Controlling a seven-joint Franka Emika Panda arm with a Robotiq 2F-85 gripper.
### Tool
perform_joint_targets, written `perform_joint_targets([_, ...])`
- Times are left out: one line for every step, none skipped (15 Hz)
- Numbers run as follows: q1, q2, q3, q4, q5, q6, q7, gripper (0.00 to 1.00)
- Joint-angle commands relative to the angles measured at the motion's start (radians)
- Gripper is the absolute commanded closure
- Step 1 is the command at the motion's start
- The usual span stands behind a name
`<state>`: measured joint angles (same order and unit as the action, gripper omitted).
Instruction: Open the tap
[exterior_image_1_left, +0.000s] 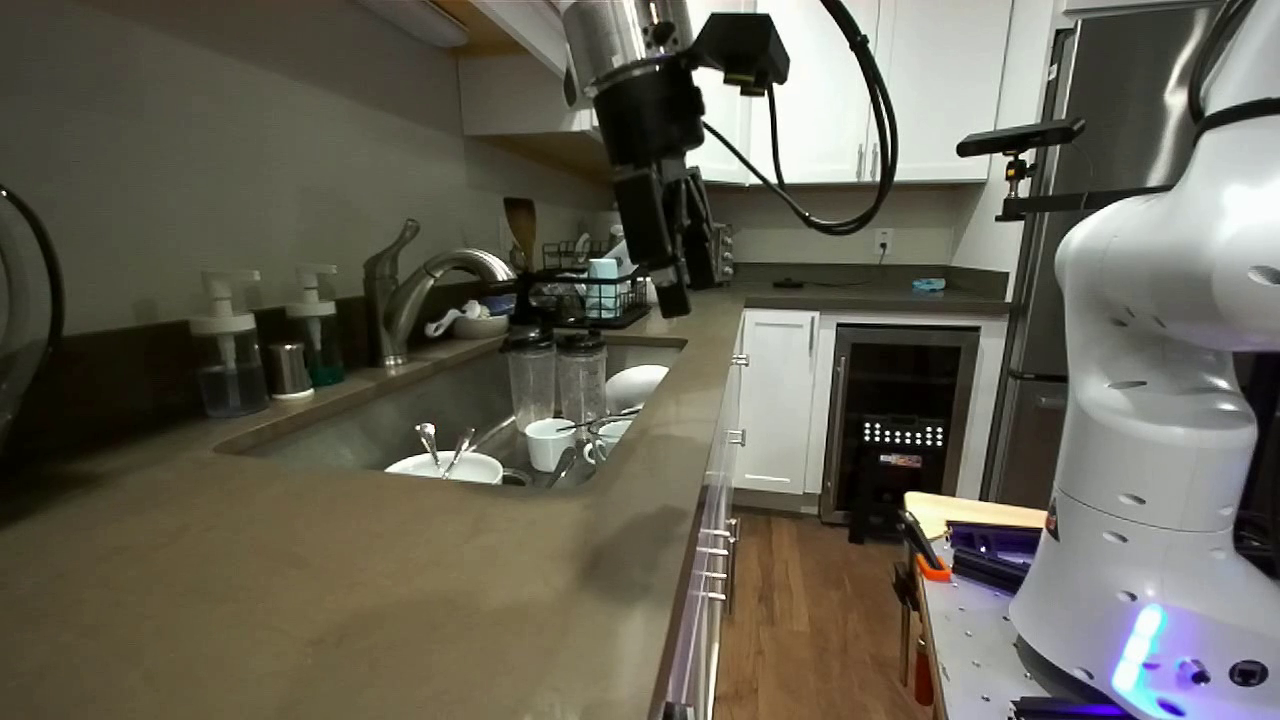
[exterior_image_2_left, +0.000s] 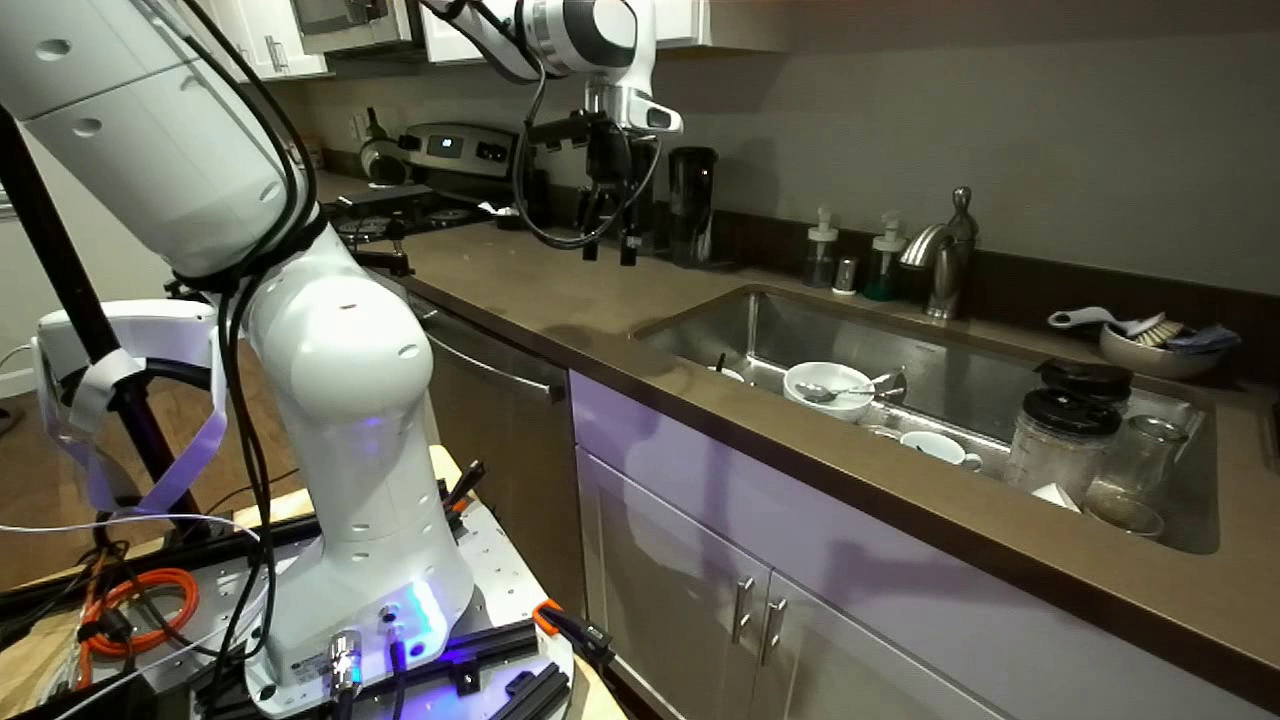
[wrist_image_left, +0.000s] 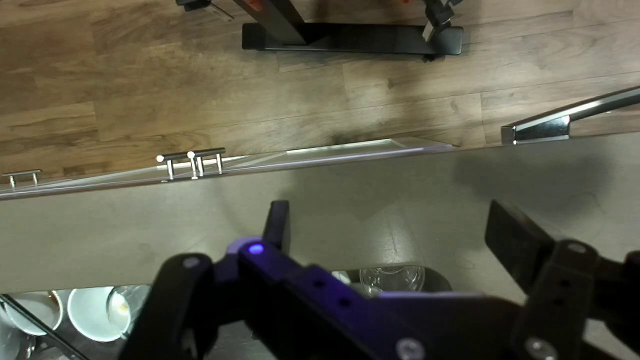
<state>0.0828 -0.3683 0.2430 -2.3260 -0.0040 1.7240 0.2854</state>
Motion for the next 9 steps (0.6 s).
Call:
perform_joint_targets([0.023, 0.0, -0.006, -0.006, -0.007, 0.0, 0.01, 0.0])
perform_joint_targets([0.031, -0.001, 0.005, -0.016, -0.008, 0.003, 0.017, 0.0])
perform_joint_targets([0.04, -0.001, 0.013, -0.024, -0.011, 0.005, 0.022, 0.0])
perform_joint_targets([0.049, -0.001, 0.02, -0.033, -0.013, 0.007, 0.026, 0.0])
perform_joint_targets([0.058, -0.002, 0.026, -0.039, -0.015, 0.01, 0.028, 0.0])
perform_joint_targets([0.064, -0.002, 0.037, -0.05, -0.032, 0.03, 0.04, 0.0])
perform_joint_targets([0.068, -0.002, 0.044, -0.056, -0.044, 0.041, 0.051, 0.0])
perform_joint_targets([0.072, 0.0, 0.05, -0.058, -0.053, 0.044, 0.059, 0.0])
perform_joint_targets([0.074, 0.001, 0.056, -0.062, -0.063, 0.05, 0.071, 0.0])
